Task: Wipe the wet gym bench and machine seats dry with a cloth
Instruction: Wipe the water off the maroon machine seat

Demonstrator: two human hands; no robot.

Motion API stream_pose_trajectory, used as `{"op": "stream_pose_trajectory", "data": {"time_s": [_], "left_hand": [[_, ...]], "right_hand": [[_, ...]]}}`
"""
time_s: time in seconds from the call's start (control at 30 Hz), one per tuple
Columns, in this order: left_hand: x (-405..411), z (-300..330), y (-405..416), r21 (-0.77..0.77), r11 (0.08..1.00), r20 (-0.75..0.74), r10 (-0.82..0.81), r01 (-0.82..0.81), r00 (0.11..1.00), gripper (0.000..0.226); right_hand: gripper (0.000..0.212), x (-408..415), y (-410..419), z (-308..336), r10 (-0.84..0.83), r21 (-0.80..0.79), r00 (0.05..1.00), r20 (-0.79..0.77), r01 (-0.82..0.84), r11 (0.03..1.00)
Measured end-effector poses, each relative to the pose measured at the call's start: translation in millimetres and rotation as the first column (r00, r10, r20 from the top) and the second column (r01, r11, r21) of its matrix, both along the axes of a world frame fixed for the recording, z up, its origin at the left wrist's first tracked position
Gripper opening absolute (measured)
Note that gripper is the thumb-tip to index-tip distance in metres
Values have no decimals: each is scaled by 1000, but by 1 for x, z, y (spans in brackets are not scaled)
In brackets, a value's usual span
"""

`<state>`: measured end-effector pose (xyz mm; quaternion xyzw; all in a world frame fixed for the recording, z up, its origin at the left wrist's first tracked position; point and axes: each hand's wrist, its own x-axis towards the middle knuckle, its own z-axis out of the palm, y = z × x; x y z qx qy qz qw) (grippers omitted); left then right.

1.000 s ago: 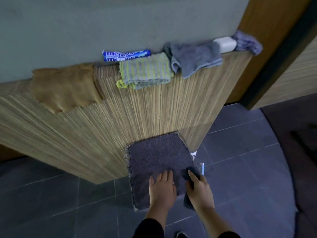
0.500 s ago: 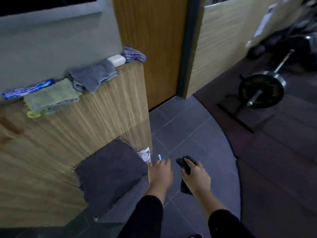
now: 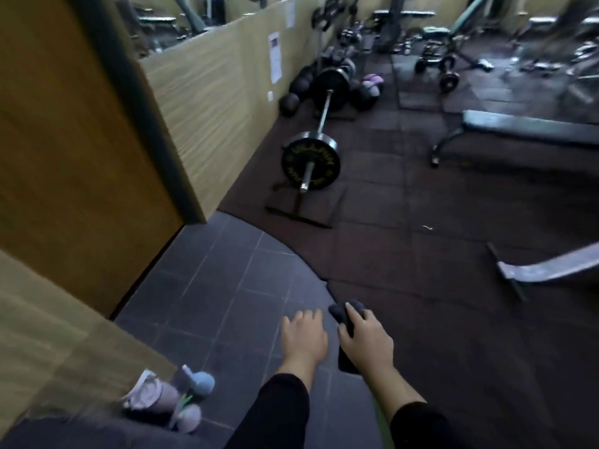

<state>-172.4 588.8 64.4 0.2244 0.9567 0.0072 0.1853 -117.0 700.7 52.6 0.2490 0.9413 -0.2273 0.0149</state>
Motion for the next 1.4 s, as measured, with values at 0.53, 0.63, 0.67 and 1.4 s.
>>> {"op": "stream_pose_trajectory", "data": {"time_s": [0.53,0.63,0.67,1.4], "left_hand": [[34,-12,304,42,745,22,-667,666,745,38],[28,-12,366,30,688,27,-726,725,687,38],[27,-11,386,28,673,29,-740,739,672,39],[87,-20,801,39,414,49,-910,909,412,32]], "right_hand": [[54,91,243,-20,-634,-64,773,7,633,771],[55,95,293,-21,-670,-34,742,23,670,741],[55,97,310,-20,-680,-27,733,31,680,732],[53,167,670,-31,-877,-70,481,-10,874,480]]}}
